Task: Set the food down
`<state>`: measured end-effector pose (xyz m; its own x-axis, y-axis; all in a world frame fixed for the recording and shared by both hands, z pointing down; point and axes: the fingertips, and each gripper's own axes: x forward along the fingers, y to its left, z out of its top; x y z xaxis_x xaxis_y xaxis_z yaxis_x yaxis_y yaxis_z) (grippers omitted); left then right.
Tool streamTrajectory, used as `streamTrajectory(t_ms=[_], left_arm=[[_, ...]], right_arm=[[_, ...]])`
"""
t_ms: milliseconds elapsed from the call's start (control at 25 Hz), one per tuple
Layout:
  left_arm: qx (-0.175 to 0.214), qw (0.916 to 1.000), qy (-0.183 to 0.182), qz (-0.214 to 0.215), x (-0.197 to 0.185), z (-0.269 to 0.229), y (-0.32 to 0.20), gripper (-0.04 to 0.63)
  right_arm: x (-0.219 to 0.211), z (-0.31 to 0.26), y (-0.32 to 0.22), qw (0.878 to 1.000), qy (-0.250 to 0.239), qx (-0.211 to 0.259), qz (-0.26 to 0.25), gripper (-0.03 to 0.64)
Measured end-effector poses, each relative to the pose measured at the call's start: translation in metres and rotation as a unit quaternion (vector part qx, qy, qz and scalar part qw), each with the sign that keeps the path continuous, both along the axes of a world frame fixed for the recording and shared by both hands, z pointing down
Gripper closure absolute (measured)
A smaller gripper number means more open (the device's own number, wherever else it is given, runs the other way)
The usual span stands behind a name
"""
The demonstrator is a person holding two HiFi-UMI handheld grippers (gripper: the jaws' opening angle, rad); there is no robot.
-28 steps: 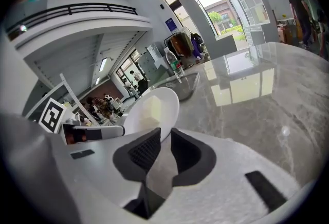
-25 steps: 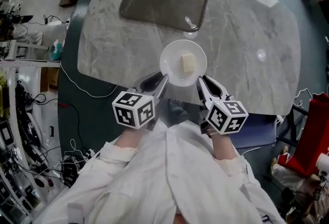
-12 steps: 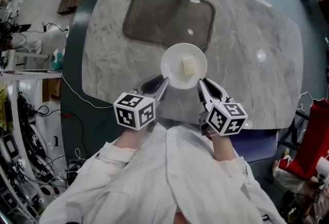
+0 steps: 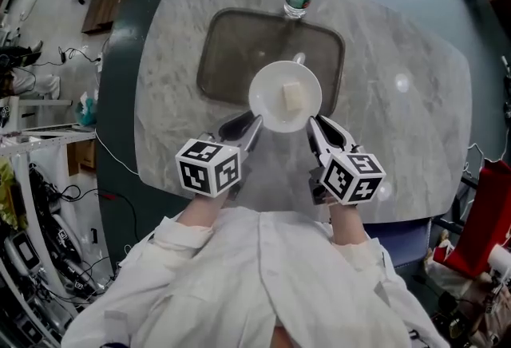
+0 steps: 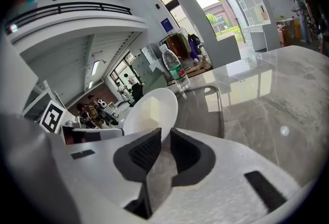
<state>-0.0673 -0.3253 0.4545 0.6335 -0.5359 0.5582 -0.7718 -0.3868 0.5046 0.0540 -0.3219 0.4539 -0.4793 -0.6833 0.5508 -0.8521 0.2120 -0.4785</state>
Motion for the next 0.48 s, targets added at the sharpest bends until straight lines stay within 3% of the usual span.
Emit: streamTrajectory(t_ms=[480], left_arm=[[-0.017, 0.9998, -0.002, 0.007, -0.015, 0.023, -0.081, 0.511]], right_arm=[[-0.015, 0.021, -0.079, 1.0, 0.004, -0.016, -0.001, 0.569]])
